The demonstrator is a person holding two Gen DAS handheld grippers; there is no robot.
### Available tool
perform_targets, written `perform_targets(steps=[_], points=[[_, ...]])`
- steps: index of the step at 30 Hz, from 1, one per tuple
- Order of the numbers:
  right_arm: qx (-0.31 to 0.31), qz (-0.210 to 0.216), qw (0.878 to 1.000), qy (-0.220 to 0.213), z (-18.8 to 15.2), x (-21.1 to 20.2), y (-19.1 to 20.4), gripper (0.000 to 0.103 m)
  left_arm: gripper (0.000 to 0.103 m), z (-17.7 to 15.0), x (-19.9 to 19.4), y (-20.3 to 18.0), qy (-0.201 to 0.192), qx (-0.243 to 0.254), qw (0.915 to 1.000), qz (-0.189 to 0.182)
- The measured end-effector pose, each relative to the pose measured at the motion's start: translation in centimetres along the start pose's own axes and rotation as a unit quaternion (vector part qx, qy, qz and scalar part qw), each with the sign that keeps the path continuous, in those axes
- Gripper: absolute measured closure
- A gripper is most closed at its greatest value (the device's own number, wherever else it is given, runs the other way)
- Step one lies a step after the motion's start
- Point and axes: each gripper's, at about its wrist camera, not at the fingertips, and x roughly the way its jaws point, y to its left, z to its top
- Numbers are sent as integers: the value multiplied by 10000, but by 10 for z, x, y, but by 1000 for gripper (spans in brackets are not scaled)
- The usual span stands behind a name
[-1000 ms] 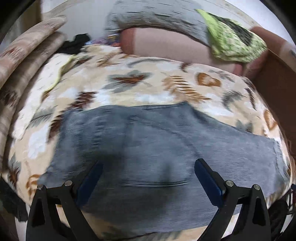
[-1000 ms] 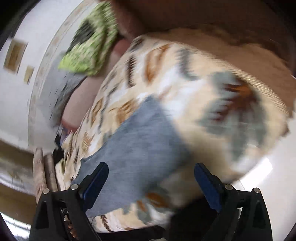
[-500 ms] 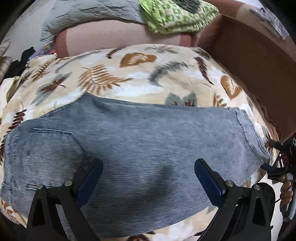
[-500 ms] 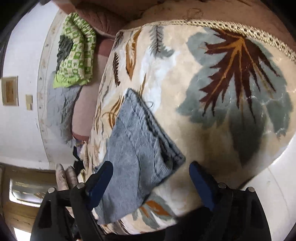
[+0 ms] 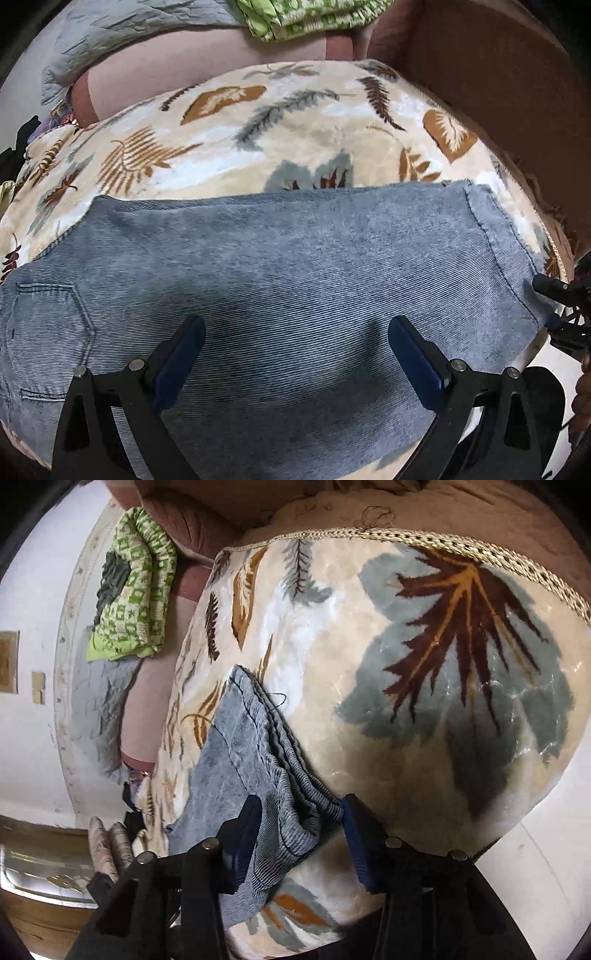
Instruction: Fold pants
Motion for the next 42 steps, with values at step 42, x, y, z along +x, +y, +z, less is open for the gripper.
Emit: perform_targets(steps=[42], points=[[-2621, -246, 9645, -210, -45, -22, 166, 78, 2, -8, 21, 16, 272, 257, 9991, 220]])
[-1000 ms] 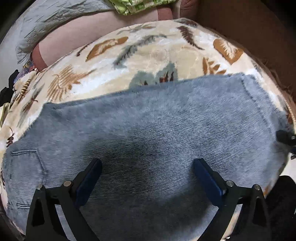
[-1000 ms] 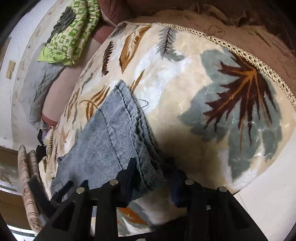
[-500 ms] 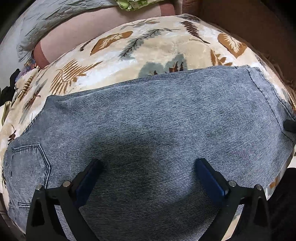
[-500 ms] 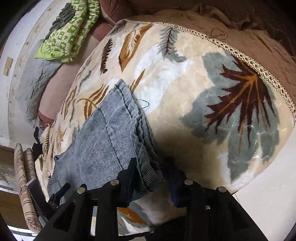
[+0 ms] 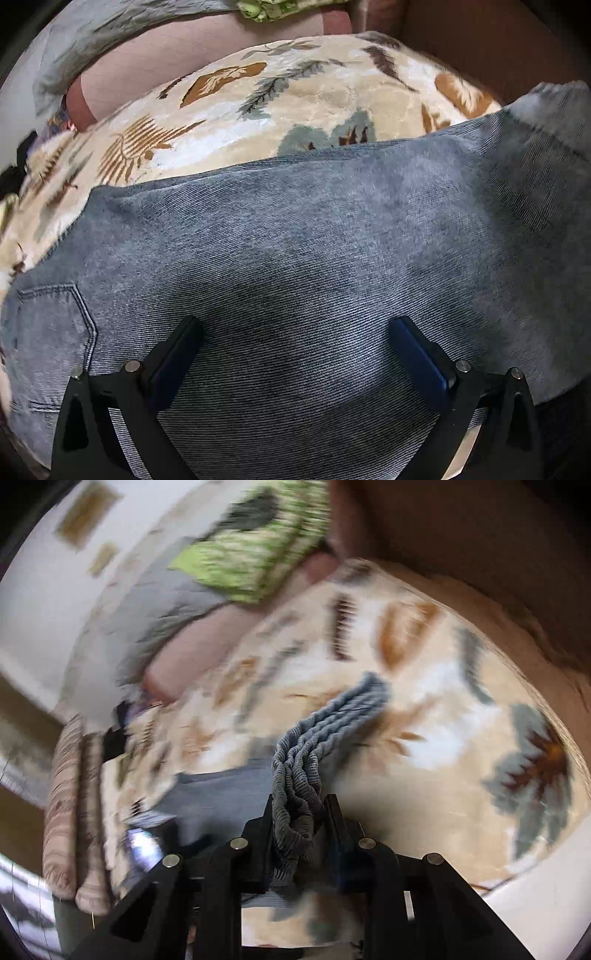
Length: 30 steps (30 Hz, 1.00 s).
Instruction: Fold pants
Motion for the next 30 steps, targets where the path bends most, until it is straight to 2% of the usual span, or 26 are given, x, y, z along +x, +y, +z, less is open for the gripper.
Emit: perform_targets(steps=[2, 3, 4, 6, 9, 10, 11, 12, 13, 14, 15, 18, 21, 23, 24, 25, 26, 27, 28, 30], points=[[-414, 238, 9989, -25, -5, -3, 37, 78, 12, 0, -11, 21, -84, -467, 9984, -315], [-601, 368, 9975, -15, -10, -2, 53, 79, 12, -3, -23, 41, -206, -832, 9951, -501], [-804, 523, 9954, 30, -16, -1, 70, 78, 12, -6, -32, 59, -338, -1112, 9918, -537], [-1180, 753, 9901, 139, -30, 7, 102, 78, 12, -19, -57, 105, -664, -1728, 9821, -347], [-1647, 1026, 9795, 546, -61, 40, 139, 78, 12, -43, -76, 160, -730, -2335, 9696, -41], [-1721, 1060, 9762, 782, -76, 63, 147, 75, 12, -51, -80, 173, -706, -2488, 9659, 72], [-1754, 1002, 9748, 945, -86, 81, 149, 65, 12, -59, -83, 185, -671, -2624, 9625, 161], [-1811, 872, 9718, 1236, -97, 107, 147, 37, 12, -63, -85, 191, -645, -2697, 9606, 186], [-1783, 700, 9660, 1734, -110, 139, 141, 29, 12, -67, -87, 196, -614, -2767, 9588, 180], [-1545, 574, 9631, 2126, -122, 163, 129, 30, 12, -69, -89, 195, -593, -2753, 9594, 143], [-1442, 769, 9704, 1780, -123, 156, 125, 29, 12, -69, -91, 193, -611, -2689, 9612, 117], [-881, 1285, 9718, 1771, -109, 133, 112, 28, 12, -56, -99, 174, -780, -2399, 9677, 28], [-298, 1406, 9815, 1269, -91, 100, 85, 27, 12, -38, -109, 136, -1061, -1831, 9770, -254], [312, 1620, 9798, 1127, -83, 93, 59, 27, 12, -30, -104, 113, -1064, -1425, 9838, -243], [529, 1682, 9769, 1205, -81, 97, 48, 27, 12, -29, -93, 101, -949, -1200, 9881, -125], [726, 1682, 9717, 1488, -89, 108, 38, 27, 12, -31, -80, 92, -733, -1018, 9921, 38], [866, 1558, 9651, 1920, -96, 125, 30, 29, 12, -34, -54, 83, -301, -764, 9964, 222], [993, 1595, 9595, 2099, -99, 134, 23, 30, 11, -43, -19, 78, 353, -563, 9973, 314], [1064, 1691, 9588, 2019, -94, 130, 22, 30, 7, -52, -19, 79, -86, -565, 9978, 342], [817, 1524, 9667, 1888, -76, 117, 32, 30, 7, -54, -23, 77, -121, -473, 9979, 414]])
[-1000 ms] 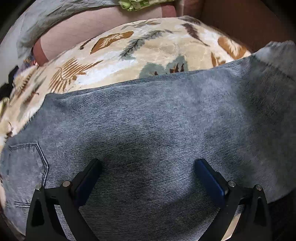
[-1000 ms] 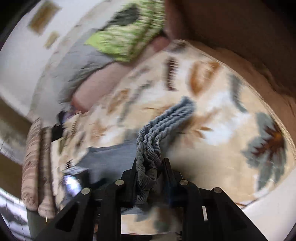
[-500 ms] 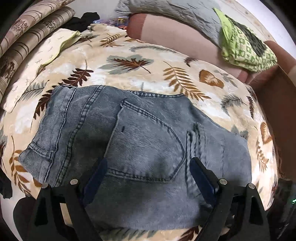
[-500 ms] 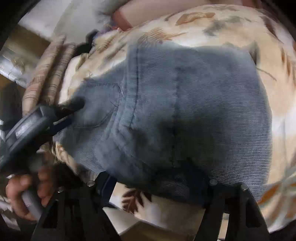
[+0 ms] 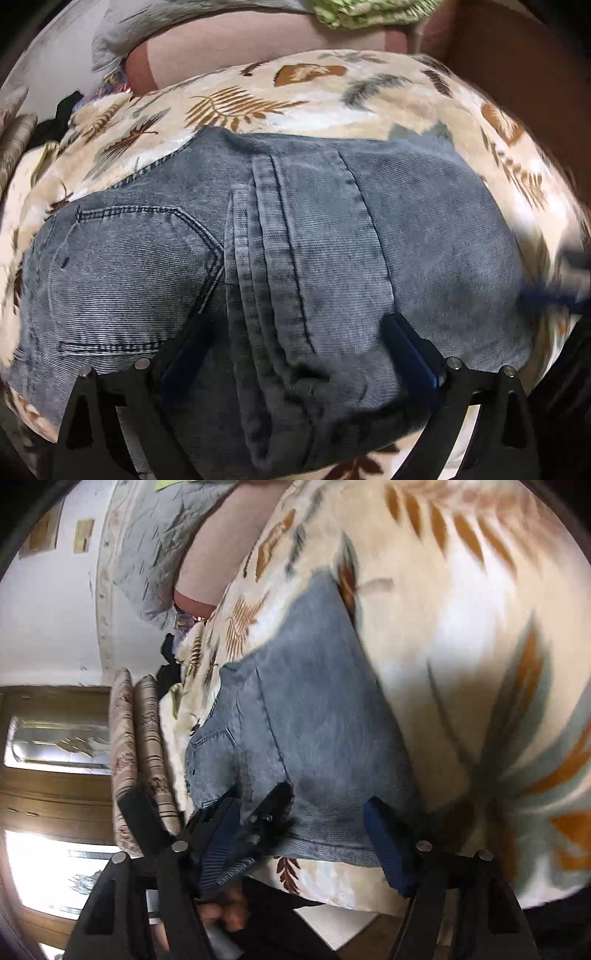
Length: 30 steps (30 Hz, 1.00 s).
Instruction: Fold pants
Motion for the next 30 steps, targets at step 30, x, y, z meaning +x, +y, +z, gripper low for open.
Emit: perform_targets(steps=[30], points=[[-185, -537, 9984, -32, 22, 6, -4, 26, 5, 1, 1, 4, 44, -121, 9998, -168]])
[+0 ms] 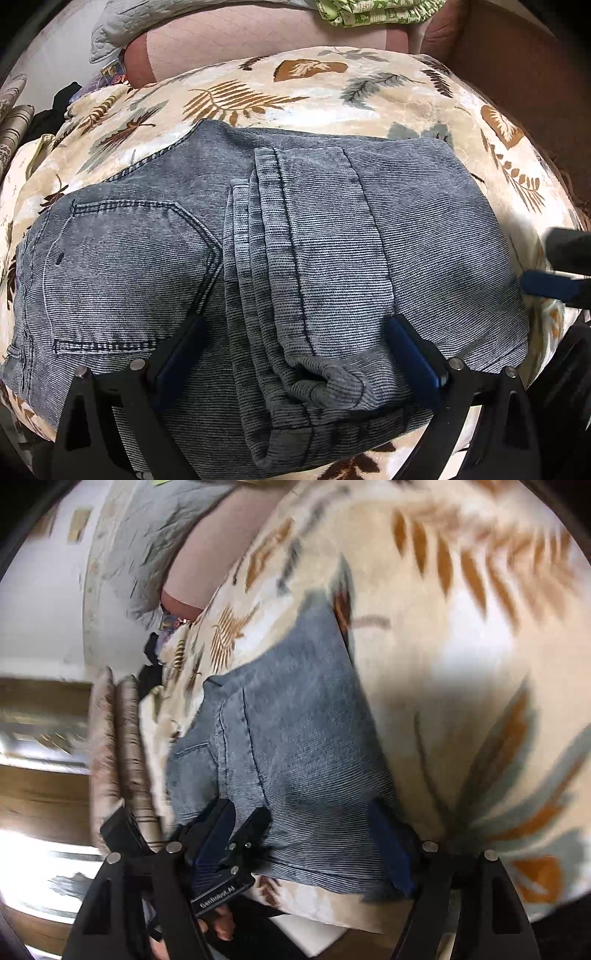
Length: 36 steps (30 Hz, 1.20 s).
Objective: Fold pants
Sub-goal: 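Release the leg and press the folded jeans flat with both grippers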
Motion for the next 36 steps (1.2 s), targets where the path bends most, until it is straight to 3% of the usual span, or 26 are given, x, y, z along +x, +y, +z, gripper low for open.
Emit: perform_targets(steps=[4, 6, 8, 10, 13, 15, 17, 24, 31, 36], points=[[-191, 333, 9993, -42, -18, -8, 8, 24, 5, 0, 2, 0, -15, -20, 10000, 1], [-157, 17, 9997, 196, -24, 11, -10, 23, 5, 0, 2, 0, -4, 7, 10000, 6], [80, 287, 9996, 1, -25, 12, -20, 24, 5, 0, 1, 1, -18, 1, 10000, -36], [100, 119, 9999, -10, -22, 3, -10, 24, 5, 0, 1, 1, 0, -6, 10000, -30], [-467, 1, 9988, -128, -26, -8, 16, 23, 5, 0, 1, 0, -24, -22, 10000, -31], [-622, -50, 9980, -42, -29, -7, 19, 23, 5, 0, 1, 0, -22, -28, 10000, -28], [-491, -305, 9981, 228, -35, 9, -7, 23, 5, 0, 1, -1, -27, -1, 10000, -20], [-667, -293, 9973, 26, -31, -13, 13, 23, 5, -1, 0, 0, -55, -12, 10000, -37], [-918, -338, 9946, -356, 26, -10, 54, 23, 5, 0, -1, 0, -47, -12, 10000, -37], [-681, -763, 9947, -45, 72, 41, 36, 23, 5, 0, 0, 0, -29, -1, 10000, -38]])
